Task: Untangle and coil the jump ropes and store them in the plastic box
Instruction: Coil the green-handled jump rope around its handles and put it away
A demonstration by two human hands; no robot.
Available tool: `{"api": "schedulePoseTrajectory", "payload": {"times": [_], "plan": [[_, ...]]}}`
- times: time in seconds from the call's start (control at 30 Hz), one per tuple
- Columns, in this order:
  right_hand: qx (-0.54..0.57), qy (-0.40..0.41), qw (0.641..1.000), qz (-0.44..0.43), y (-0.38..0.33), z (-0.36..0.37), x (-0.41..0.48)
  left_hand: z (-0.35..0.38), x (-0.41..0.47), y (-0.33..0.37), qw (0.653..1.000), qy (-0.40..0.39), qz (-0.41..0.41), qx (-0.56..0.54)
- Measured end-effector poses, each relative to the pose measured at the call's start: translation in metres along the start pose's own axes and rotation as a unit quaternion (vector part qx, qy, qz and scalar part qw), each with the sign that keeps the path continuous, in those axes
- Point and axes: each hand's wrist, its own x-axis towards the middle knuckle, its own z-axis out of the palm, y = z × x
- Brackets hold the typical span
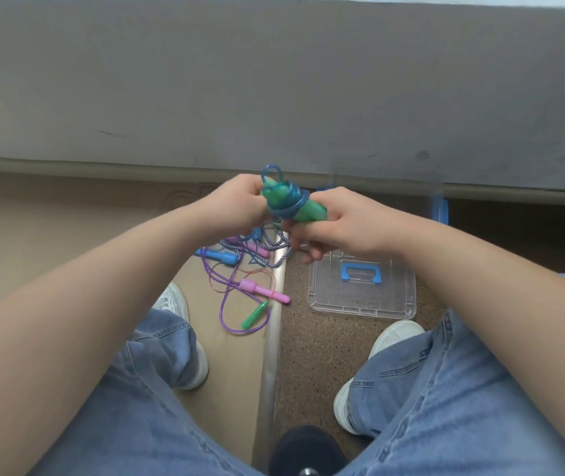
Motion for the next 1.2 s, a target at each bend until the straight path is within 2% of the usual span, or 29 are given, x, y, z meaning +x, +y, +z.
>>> {"api": "schedulePoseTrajectory", "payload": {"times": [0.07,0.13,0.23,0.3,0.43,0.53,0.63,0.77,0.83,0.9,1.0,1.07,1.13,1.2], "plan": [[0.054,0.025,0.998,0.0,-0.001,-0.003,0.001,0.008,-0.002,-0.002,0.995,0.015,0.031,0.097],[0.033,0.069,0.997,0.009,0.0,-0.008,0.003,0.016,-0.004,-0.001,0.984,0.034,0.07,0.162],[-0.096,0.119,0.987,0.037,0.006,-0.019,0.008,0.016,-0.011,0.003,0.966,0.03,0.136,0.217],[-0.179,0.132,0.973,0.059,0.012,-0.023,0.011,0.014,-0.013,0.005,0.937,0.021,0.213,0.274],[-0.368,0.101,0.921,0.075,0.019,-0.022,0.011,0.008,-0.016,0.015,0.892,0.048,0.317,0.318],[-0.454,0.018,0.89,0.042,0.02,-0.01,0.007,-0.006,-0.009,0.02,0.89,0.098,0.294,0.335],[-0.448,-0.025,0.893,-0.024,0.013,0.0,0.005,-0.018,-0.002,0.013,0.916,0.115,0.236,0.303],[-0.376,0.019,0.923,-0.072,0.008,-0.005,0.004,-0.013,0.005,0.001,0.959,0.064,0.089,0.26],[-0.348,0.063,0.933,-0.073,0.01,-0.008,0.005,-0.005,0.008,-0.004,0.968,0.058,0.018,0.244],[-0.311,0.101,0.943,-0.068,0.012,-0.009,0.007,0.005,0.007,-0.003,0.972,0.06,-0.018,0.225],[-0.255,0.175,0.95,-0.051,0.012,-0.013,0.012,0.02,-0.002,0.001,0.971,0.053,0.039,0.229],[-0.246,0.221,0.944,-0.011,0.013,-0.02,0.015,0.026,-0.01,0.005,0.97,0.033,0.087,0.226],[-0.302,0.237,0.922,0.048,0.018,-0.026,0.017,0.029,-0.016,0.009,0.958,0.001,0.146,0.247],[-0.394,0.201,0.892,0.091,0.024,-0.025,0.015,0.03,-0.019,0.012,0.925,0.002,0.227,0.303]]}}
